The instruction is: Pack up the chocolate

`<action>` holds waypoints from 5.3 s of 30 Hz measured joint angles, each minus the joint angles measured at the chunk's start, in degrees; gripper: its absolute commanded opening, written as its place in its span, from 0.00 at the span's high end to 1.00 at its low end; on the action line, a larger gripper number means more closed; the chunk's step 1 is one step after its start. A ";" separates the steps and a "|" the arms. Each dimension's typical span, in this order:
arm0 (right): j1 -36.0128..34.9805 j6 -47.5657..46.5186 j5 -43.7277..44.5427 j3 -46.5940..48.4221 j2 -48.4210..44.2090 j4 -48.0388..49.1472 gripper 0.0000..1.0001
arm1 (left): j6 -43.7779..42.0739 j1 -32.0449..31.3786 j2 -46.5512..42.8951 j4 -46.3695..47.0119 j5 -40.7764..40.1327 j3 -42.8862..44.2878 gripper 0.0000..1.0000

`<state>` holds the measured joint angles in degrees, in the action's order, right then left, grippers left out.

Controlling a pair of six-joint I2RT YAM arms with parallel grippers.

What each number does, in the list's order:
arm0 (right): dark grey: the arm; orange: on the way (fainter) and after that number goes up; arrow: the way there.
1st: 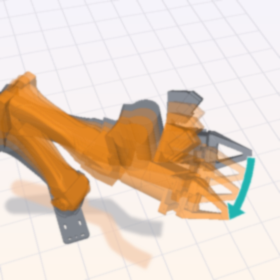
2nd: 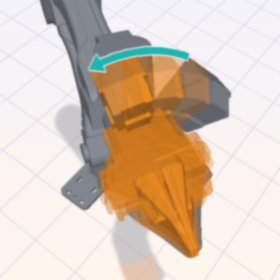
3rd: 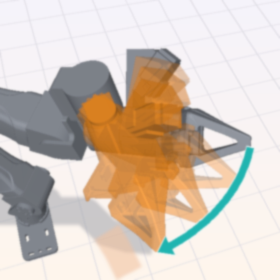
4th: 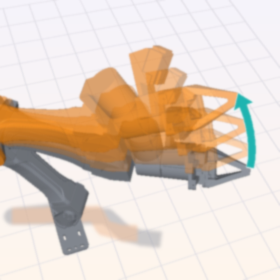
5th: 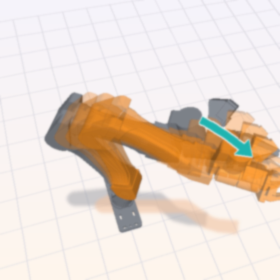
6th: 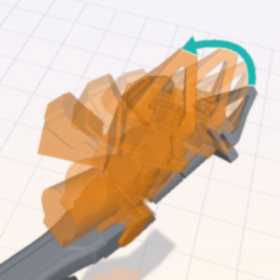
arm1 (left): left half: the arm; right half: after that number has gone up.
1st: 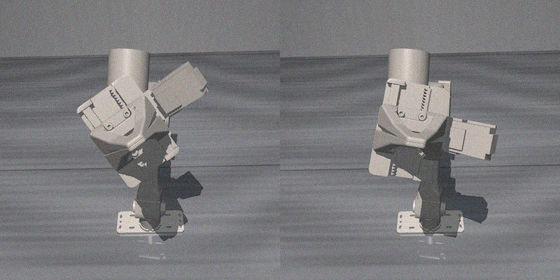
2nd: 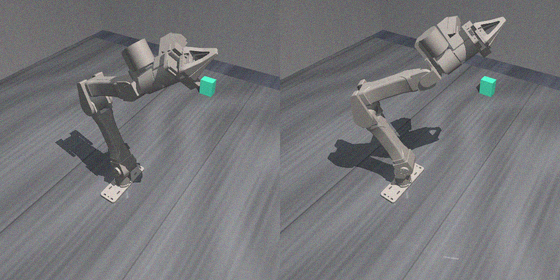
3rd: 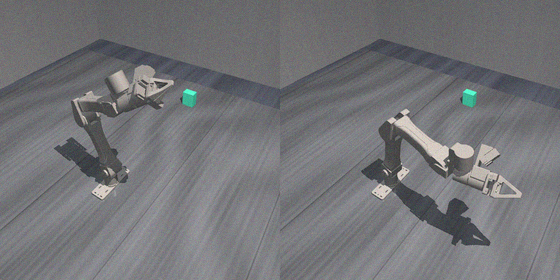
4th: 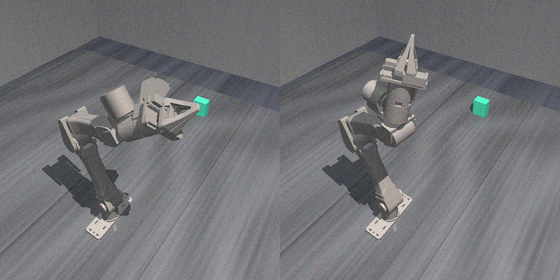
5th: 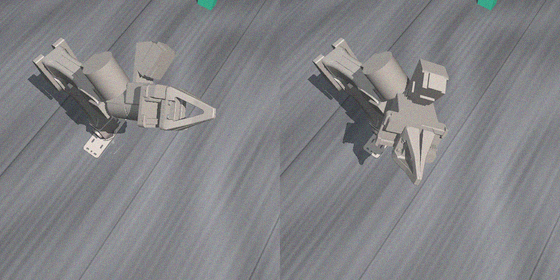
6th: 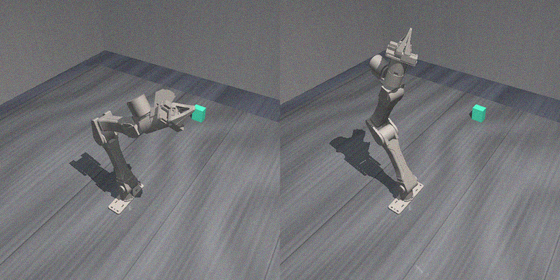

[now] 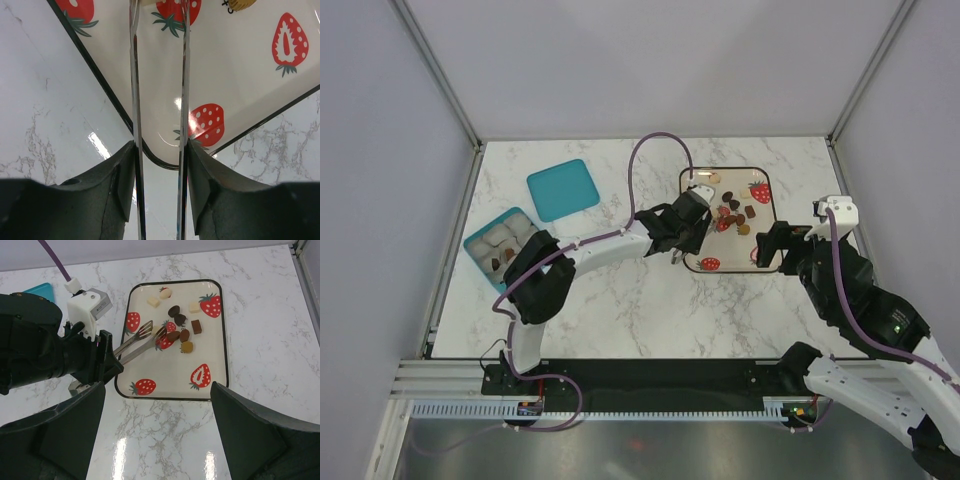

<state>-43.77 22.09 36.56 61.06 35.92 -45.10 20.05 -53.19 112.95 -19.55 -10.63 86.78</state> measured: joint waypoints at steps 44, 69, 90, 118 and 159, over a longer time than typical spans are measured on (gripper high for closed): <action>0.00 0.72 0.20 -0.68 -2.12 0.00 0.05 | 1.79 -0.20 -9.40 -9.57 -2.84 1.22 0.61; 0.00 0.57 -3.74 -3.80 -2.49 3.13 0.05 | 5.86 30.10 -48.92 -28.59 -9.57 -24.50 0.61; 0.00 0.11 -4.72 -3.82 -2.64 4.26 0.05 | 5.40 37.92 -49.66 -33.75 -11.41 -27.71 0.60; 0.00 -0.81 -4.59 -3.80 -3.15 3.89 0.05 | 3.89 39.26 -45.13 -30.99 -11.87 -28.70 0.52; 0.00 4.59 -1.49 -1.09 -0.57 -3.48 0.06 | 0.04 -1.20 -20.90 -8.70 1.70 -5.25 0.50</action>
<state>-43.77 26.68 35.07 59.96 35.35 -48.58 20.10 -54.39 92.05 -28.25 -8.93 81.54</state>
